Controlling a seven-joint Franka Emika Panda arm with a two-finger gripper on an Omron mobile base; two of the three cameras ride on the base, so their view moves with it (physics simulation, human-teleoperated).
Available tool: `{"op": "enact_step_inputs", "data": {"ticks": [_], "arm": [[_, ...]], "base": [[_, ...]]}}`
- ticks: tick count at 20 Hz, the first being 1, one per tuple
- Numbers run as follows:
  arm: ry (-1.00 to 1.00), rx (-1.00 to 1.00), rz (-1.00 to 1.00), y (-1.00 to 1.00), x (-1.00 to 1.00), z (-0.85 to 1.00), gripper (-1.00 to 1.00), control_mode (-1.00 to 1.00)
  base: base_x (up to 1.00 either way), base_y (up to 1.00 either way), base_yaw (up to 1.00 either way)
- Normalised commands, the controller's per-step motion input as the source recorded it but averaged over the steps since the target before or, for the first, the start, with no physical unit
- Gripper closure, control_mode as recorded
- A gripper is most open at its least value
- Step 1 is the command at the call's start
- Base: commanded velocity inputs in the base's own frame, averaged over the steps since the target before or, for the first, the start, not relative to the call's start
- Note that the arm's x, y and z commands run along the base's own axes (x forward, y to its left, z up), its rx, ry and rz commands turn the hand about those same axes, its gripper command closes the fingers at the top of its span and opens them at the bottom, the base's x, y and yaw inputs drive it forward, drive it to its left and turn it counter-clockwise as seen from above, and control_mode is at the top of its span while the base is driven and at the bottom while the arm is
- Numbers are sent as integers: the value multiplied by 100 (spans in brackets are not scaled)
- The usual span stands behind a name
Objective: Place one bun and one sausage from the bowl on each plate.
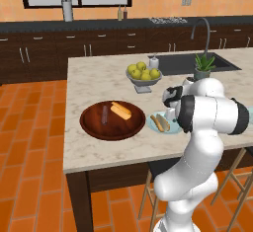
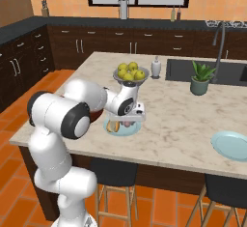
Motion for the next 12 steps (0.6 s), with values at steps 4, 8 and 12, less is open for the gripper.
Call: {"op": "enact_step_inputs", "data": {"ticks": [4,8,12], "arm": [[0,0,1,0,21,-42,100,-100],[0,0,0,0,16,-33,-100,-100],[0,0,0,0,1,0,-100,-100]], "base": [[0,0,0],[0,0,0],[0,0,0]]}}
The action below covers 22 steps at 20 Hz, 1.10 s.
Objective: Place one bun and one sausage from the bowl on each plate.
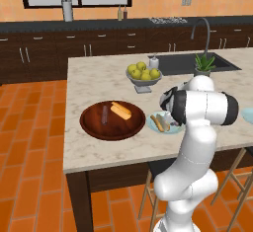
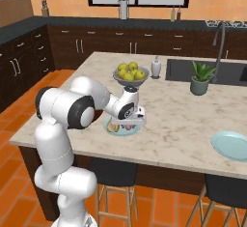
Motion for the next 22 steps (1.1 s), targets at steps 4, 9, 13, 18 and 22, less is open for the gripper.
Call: {"op": "enact_step_inputs", "data": {"ticks": [4,9,13,18,22], "arm": [[0,0,0,0,0,3,-100,-100],[-1,0,0,0,-17,59,-100,-100],[0,0,0,12,-14,67,-100,-100],[0,-2,0,38,-8,65,-100,-100],[0,-4,0,52,-18,61,-100,-100]], "base": [[0,0,0],[0,0,0],[0,0,0],[0,0,0],[0,0,0]]}}
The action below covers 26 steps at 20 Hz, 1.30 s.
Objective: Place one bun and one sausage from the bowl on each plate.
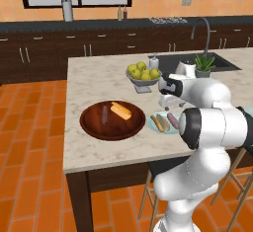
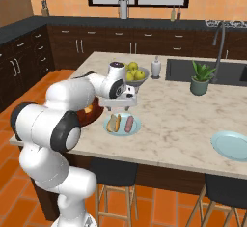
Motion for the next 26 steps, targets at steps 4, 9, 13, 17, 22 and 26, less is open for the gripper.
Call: {"op": "enact_step_inputs", "data": {"ticks": [4,9,13,17,22,26], "arm": [[0,-7,0,79,-8,63,-100,-100],[0,-4,0,79,-5,60,-100,-100],[0,-4,0,94,-2,28,-100,-100],[1,0,0,85,19,9,-100,-100],[3,0,5,59,27,-40,-100,-100],[0,0,4,11,48,-34,-100,-100]], "base": [[0,0,0],[0,0,0],[0,0,0],[0,0,0],[0,0,0],[0,0,0]]}}
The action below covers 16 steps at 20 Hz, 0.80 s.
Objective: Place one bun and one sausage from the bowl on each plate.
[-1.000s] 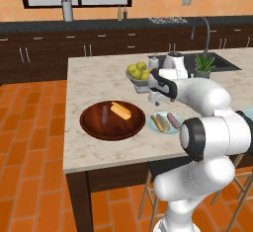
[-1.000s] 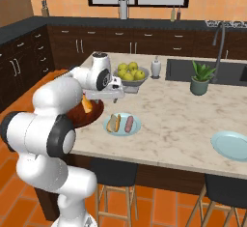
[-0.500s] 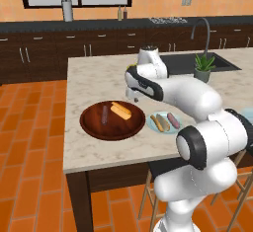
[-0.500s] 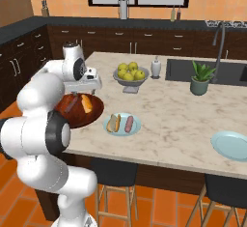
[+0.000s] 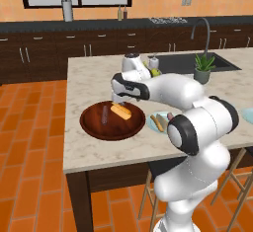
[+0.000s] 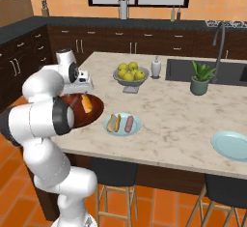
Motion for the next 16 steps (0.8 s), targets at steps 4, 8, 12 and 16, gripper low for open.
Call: {"op": "enact_step_inputs", "data": {"ticks": [4,8,12,16], "arm": [[0,-1,1,10,71,-19,-100,-100],[0,0,0,14,64,-27,-100,-100],[0,0,2,5,51,-44,-100,-100],[0,0,5,0,37,-49,-100,-100]], "base": [[0,0,0],[0,0,0],[0,0,0],[0,0,0]]}}
